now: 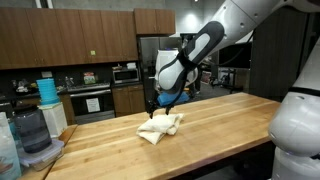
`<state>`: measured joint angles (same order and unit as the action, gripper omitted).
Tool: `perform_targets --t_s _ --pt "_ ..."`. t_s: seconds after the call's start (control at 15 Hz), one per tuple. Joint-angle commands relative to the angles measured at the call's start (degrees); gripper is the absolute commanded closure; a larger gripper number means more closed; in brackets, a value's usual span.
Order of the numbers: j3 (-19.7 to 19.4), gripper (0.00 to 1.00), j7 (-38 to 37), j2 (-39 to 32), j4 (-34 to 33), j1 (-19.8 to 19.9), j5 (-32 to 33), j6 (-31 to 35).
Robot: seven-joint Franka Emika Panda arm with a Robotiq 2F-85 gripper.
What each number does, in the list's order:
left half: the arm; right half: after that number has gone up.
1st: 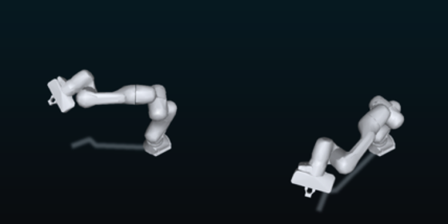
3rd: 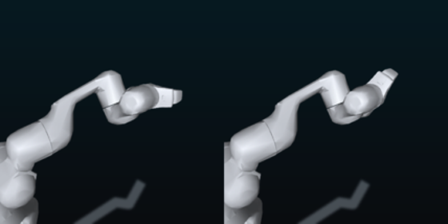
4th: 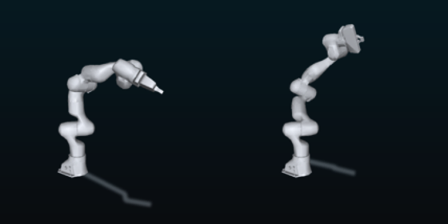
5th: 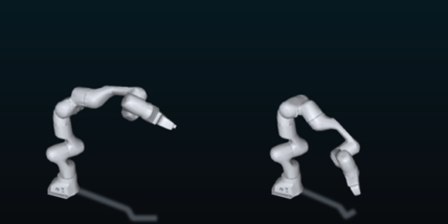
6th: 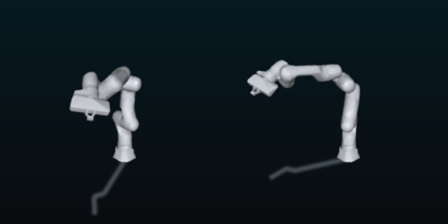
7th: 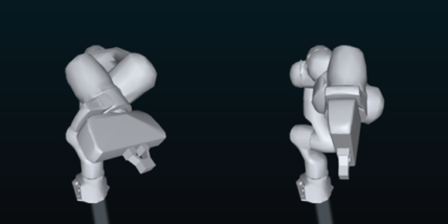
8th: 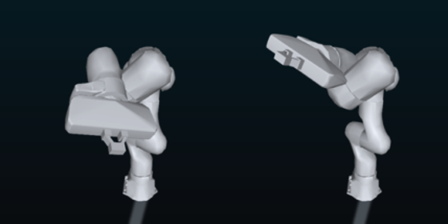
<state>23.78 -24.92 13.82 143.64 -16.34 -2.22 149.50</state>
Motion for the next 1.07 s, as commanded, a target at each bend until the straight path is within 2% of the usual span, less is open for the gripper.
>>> perform_targets --t_s 0.0,0.13,0.27,0.47,0.6,1.0 --pt "0.28 0.0 -3.16 -6.4 -3.65 2.12 3.28 2.41" --pt "-0.33 0.0 -4.42 -9.78 -5.42 2.01 3.04 2.92" --pt "-0.72 0.0 -7.67 -12.36 -6.98 2.18 5.56 3.59" --pt "-2.34 0.0 -18.35 -15.33 -9.26 1.85 15.48 4.41" --pt "-1.96 0.0 -25.01 -17.01 -11.18 2.42 20.89 3.1" --pt "-2.78 0.0 -41.77 -20.8 -16.42 0.91 31.17 -2.02"
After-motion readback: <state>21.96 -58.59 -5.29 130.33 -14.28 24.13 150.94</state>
